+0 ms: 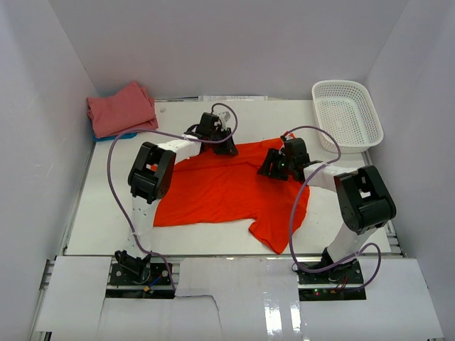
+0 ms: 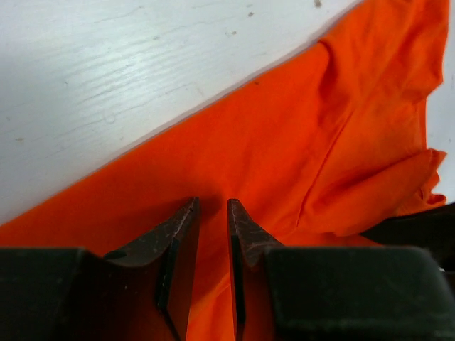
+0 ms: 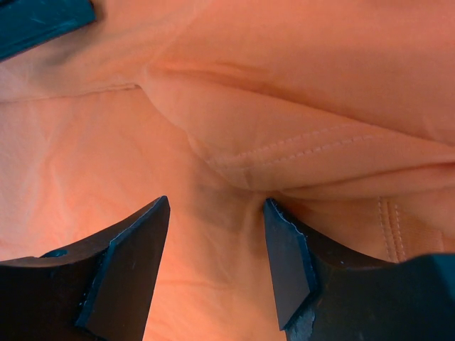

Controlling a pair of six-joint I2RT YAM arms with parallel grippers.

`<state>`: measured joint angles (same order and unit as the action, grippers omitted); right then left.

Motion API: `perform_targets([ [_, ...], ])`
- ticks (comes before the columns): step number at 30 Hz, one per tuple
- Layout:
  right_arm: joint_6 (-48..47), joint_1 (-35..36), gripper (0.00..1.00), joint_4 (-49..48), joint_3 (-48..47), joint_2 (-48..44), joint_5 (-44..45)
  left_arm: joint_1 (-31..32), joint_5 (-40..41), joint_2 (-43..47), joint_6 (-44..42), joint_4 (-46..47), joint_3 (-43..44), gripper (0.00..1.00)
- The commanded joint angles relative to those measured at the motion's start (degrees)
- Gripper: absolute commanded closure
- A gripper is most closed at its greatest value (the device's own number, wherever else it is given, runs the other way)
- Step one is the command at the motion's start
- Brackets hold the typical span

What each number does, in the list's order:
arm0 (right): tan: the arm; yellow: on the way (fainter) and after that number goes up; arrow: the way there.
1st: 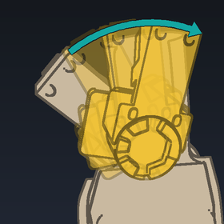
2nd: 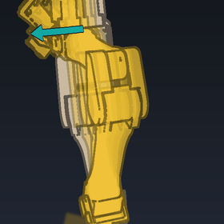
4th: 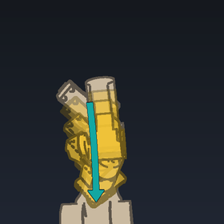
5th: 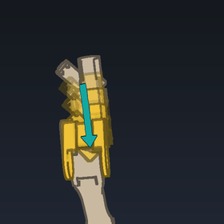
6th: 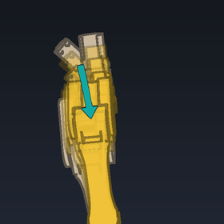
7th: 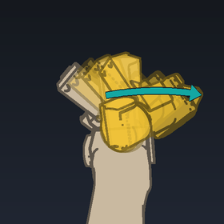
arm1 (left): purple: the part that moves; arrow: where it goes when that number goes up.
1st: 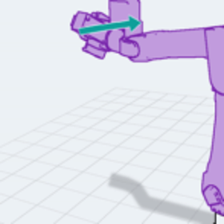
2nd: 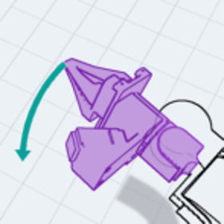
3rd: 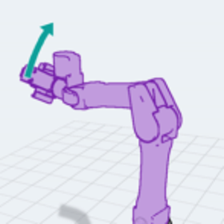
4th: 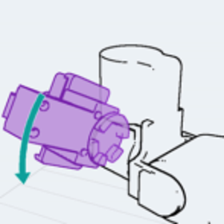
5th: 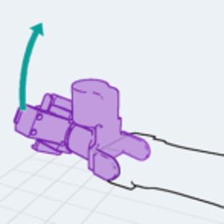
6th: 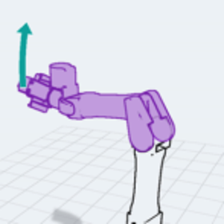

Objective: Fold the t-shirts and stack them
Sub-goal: Fold the flattened tshirt in 1/3 of the way

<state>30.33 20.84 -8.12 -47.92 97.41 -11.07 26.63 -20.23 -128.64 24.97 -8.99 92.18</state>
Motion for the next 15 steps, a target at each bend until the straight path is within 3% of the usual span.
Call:
perform_targets([
  [1, 0.4, 1.0, 0.38, -2.3, -2.3, 1.2, 3.3, 0.3, -0.7, 0.6, -0.5, 0.6, -1.5, 0.66],
  [15, -1.1, 3.4, 0.38, -1.4, -4.2, 1.6, 10.8, 1.1, -0.8, 0.1, -0.1, 0.6, -1.8, 0.66],
])
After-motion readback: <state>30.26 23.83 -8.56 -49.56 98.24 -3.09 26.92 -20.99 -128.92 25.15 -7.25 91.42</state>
